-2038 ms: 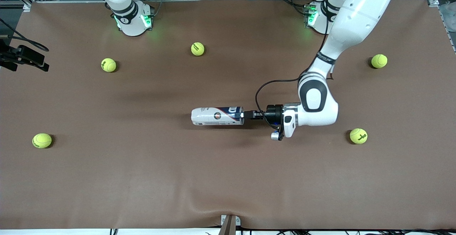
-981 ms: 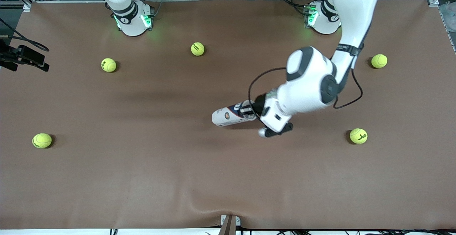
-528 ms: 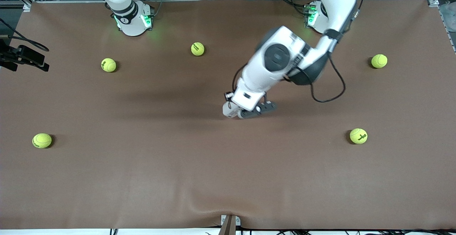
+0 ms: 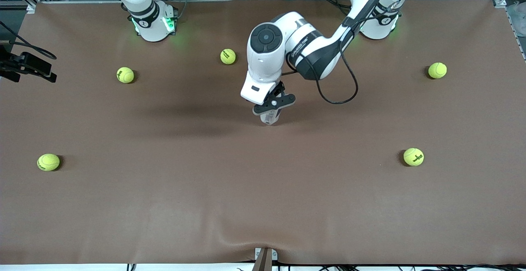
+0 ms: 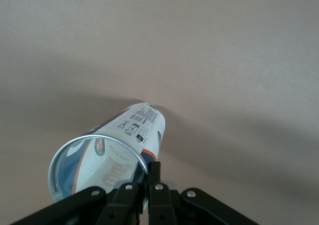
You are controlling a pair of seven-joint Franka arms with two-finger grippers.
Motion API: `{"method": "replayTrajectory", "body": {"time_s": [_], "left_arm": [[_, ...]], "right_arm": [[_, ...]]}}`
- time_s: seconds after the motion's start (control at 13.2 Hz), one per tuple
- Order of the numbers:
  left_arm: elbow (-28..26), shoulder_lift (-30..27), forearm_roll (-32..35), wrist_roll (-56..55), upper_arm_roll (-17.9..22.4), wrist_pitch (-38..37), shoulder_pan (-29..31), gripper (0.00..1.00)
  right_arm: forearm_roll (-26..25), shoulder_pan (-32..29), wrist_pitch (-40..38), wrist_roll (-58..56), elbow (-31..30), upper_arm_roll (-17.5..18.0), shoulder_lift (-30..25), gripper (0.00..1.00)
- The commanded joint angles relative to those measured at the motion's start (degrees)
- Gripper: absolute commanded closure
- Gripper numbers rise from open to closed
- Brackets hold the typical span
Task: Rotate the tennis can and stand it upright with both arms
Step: 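Lower the upright can onto the table with the left gripper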
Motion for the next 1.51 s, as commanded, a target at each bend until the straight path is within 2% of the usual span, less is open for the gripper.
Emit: {"method": "replayTrajectory", "body": {"time_s": [0.0, 0.75, 0.91, 1.06, 1.28, 1.43], "left_arm": [[1.5, 0.8, 1.3, -0.1, 0.3, -0.8, 0.1, 1.0], [1.7, 2.4, 1.2, -0.6, 0.3, 1.7, -0.5, 1.0], [1.7, 2.5, 1.3, -0.6, 0.3, 1.7, -0.5, 0.85], [1.7, 2.5, 1.2, -0.6, 0.3, 1.7, -0.5, 0.74], [1.7, 2.4, 1.2, -0.6, 0.0, 2.2, -0.5, 0.64], [1.7, 2.3, 1.0, -0.6, 0.0, 2.4, -0.4, 0.62]], "right_arm": [[-0.2, -0.2, 0.0, -0.4, 0.5, 0.1, 0.2, 0.0], [-0.2, 0.1, -0.1, -0.4, 0.5, 0.1, 0.2, 0.0], [-0.2, 0.1, -0.1, -0.4, 0.5, 0.1, 0.2, 0.0], [-0.2, 0.1, -0.1, -0.4, 0.5, 0.1, 0.2, 0.0], [-0.2, 0.1, -0.1, -0.4, 0.5, 0.1, 0.2, 0.0], [-0.2, 0.1, -0.1, -0.4, 0.5, 0.1, 0.2, 0.0]]}}
